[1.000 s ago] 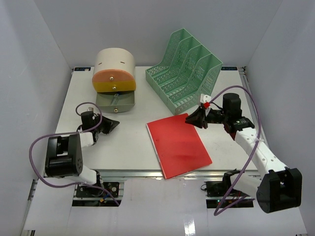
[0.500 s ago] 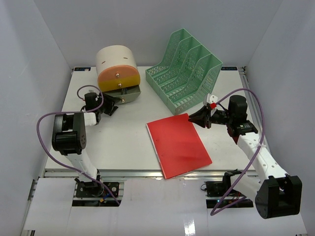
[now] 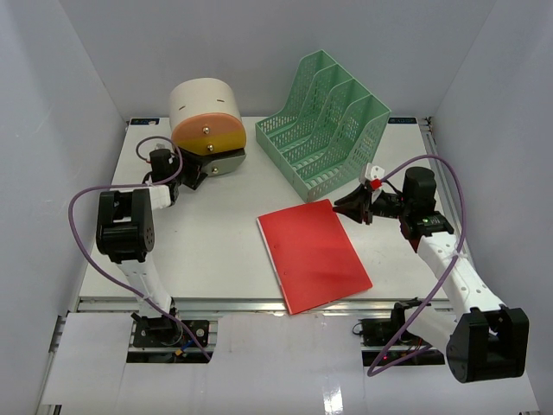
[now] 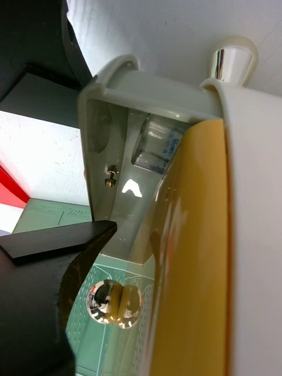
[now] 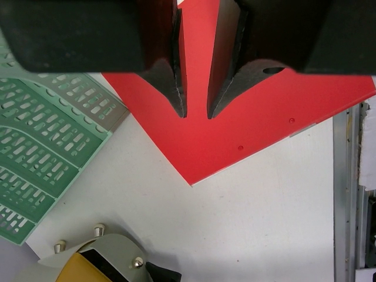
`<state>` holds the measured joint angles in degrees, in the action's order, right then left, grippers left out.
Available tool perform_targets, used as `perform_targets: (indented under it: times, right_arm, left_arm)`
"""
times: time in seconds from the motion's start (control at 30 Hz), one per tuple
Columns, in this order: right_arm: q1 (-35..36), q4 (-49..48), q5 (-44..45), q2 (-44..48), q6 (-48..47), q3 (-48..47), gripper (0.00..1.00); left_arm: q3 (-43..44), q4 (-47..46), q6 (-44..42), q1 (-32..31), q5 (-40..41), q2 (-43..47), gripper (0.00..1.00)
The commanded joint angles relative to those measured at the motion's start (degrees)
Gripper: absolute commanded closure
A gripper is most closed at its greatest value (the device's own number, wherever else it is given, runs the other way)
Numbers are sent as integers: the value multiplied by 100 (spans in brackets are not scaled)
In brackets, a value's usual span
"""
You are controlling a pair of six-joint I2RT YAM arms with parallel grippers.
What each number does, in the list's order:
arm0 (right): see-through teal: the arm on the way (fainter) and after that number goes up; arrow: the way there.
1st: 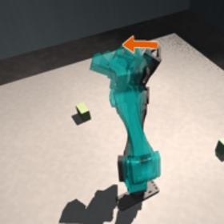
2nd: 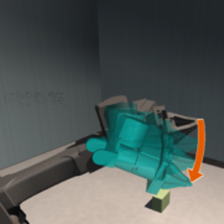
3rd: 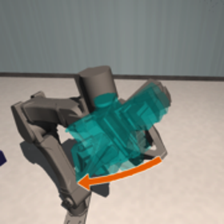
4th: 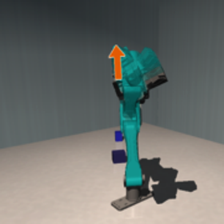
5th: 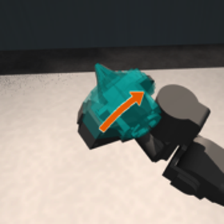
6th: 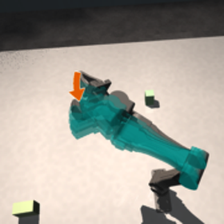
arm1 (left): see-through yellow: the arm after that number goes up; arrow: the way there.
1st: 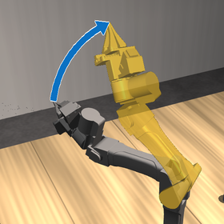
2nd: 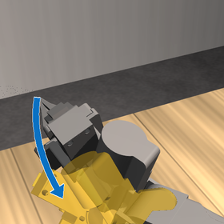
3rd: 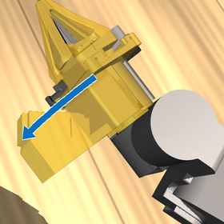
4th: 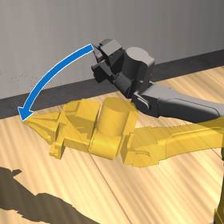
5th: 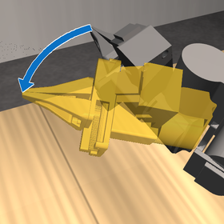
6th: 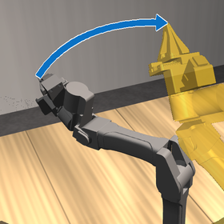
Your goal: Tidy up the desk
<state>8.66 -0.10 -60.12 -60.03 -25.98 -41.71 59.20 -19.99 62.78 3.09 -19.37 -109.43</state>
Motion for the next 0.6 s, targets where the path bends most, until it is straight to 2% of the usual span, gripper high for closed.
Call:
perform_targets:
  times: [0.0,0.2,0.4,0.47,0.5,0.57]
  right_arm:
    - [-93,-78,-26,-43,-83,-30,73]
    - [-93,-25,-32,-119,-127,-39,73]
    - [-116,-13,6,-123,-153,-39,73]
    - [-127,-17,9,-114,-153,-30,73]
    - [-136,-17,9,-106,-153,-30,73]
    - [-154,-11,9,-105,-153,-30,73]
  left_arm:
    - [154,-372,-229,7,92,122,28]
    - [-363,-1183,-500,65,-16,773,28]
    - [-804,-1381,-443,121,-43,1233,30]
    - [-1005,-1384,-367,138,-99,1331,38]
    - [-1016,-1384,-363,139,-126,1376,38]
    - [-1406,-1646,-177,139,-245,1433,63]
